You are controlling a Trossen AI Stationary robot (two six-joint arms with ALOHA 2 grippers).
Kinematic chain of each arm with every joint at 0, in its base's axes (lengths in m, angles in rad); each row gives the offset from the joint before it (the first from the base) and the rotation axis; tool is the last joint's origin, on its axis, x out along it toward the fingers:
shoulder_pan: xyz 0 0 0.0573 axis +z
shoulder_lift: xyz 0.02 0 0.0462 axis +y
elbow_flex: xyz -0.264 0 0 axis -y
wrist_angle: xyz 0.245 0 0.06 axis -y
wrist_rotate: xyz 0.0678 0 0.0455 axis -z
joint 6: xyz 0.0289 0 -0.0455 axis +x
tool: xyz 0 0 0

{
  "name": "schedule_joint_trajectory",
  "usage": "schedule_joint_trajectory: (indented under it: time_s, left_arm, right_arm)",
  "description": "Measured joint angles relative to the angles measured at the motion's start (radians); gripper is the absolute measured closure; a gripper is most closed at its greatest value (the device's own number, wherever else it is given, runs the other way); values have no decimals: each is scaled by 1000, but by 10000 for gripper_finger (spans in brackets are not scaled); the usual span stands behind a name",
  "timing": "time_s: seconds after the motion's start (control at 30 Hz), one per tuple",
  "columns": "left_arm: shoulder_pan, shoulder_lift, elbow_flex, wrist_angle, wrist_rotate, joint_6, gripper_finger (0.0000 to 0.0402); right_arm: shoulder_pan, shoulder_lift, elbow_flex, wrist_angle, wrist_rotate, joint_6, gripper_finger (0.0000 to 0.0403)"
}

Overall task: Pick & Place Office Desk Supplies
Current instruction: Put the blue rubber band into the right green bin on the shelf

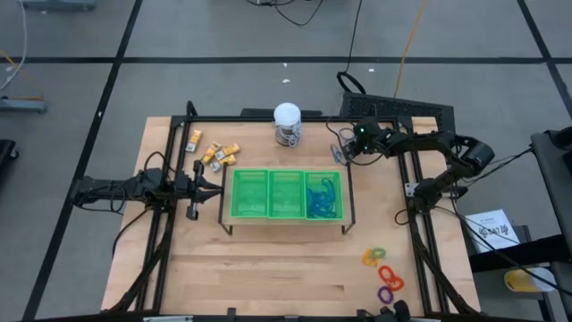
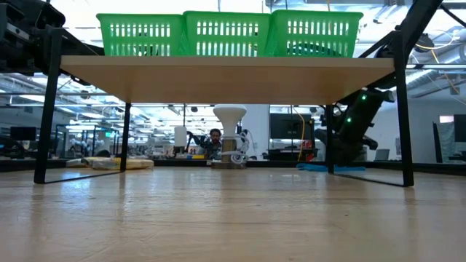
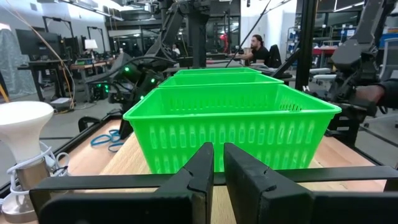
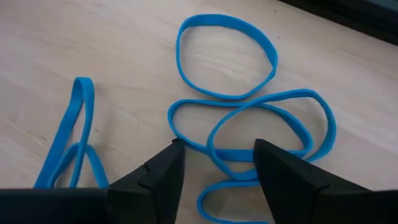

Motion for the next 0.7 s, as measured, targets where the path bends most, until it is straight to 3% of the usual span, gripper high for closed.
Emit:
schedule_joint_trajectory:
  time_s: [0.7]
  left_arm:
    - [0, 0, 0, 0, 0, 0, 357]
  right_arm:
    - [-1, -2, -2, -4, 26, -49, 366]
